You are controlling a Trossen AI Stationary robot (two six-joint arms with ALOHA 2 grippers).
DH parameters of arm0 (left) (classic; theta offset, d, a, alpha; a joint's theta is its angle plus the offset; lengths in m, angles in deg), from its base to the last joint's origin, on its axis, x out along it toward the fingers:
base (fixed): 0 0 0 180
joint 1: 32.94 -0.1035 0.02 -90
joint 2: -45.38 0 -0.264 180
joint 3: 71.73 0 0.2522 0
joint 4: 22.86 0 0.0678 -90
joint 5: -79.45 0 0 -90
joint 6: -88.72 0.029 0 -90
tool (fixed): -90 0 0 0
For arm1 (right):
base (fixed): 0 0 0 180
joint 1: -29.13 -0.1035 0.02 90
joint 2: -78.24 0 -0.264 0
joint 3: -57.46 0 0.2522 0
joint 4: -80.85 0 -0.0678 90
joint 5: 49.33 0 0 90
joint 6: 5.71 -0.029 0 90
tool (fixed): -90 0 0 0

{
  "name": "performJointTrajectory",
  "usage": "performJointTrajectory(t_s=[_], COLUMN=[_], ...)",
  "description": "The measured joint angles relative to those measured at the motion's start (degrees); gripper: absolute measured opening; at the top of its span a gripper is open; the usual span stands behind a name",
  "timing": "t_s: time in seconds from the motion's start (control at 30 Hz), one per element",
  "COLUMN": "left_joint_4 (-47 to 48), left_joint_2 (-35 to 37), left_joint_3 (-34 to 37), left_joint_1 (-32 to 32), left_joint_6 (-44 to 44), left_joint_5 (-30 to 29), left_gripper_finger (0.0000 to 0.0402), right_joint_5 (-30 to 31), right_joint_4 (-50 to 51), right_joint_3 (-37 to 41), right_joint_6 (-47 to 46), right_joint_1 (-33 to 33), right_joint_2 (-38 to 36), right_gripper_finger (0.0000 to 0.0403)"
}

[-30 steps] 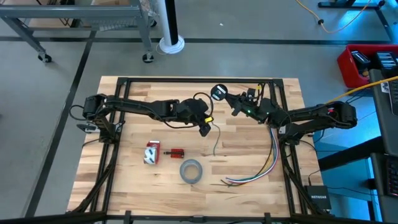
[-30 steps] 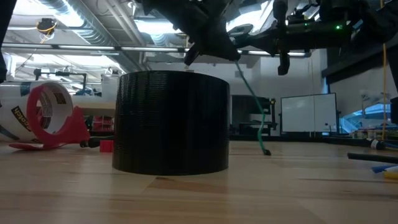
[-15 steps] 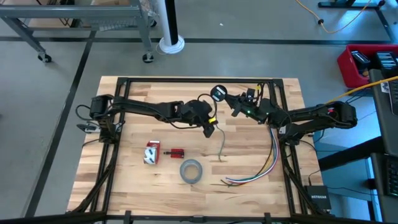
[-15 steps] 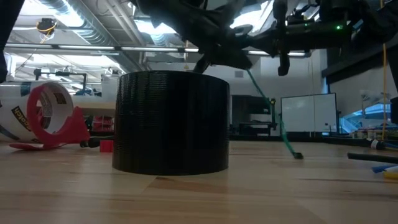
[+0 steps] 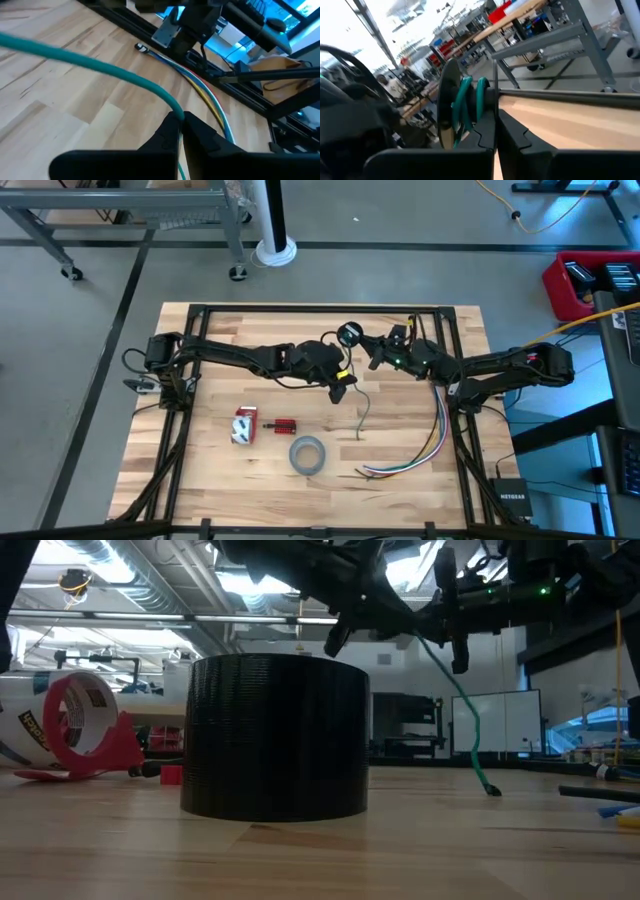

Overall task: Coil cords
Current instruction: Coil the green wire onto the spool

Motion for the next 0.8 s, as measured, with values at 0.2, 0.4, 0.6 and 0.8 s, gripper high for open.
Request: performJointTrajectory(t_s=[0.2, 0.4, 0.6, 0.8], left_joint_4=[-2.2, -1.4, -1.5, -5.5], left_joint_2=[0.1, 0.0, -0.3, -0.3], left_joint_3=[0.0, 0.0, 0.0, 0.0], left_joint_1=[-0.1, -1.1, -2.1, -2.3], left_joint_6=[0.0, -1.6, -3.9, -4.1], left_joint_5=[1.6, 2.1, 2.1, 3.9], left_gripper_finger=[0.0000, 0.0000, 0.0000, 0.0000], right_joint_5=[-0.5, -2.6, -3.6, -5.1], right_joint_4=[2.1, 2.7, 3.1, 4.7], right_joint_3=[0.0, 0.0, 0.0, 0.0], right_joint_6=[0.1, 0.2, 0.2, 0.1], right_joint_1=[0.0, 0.0, 0.0, 0.0], right_joint_2=[0.0, 0.0, 0.0, 0.0], right_gripper_finger=[0.0005, 0.0005, 0.0005, 0.0005])
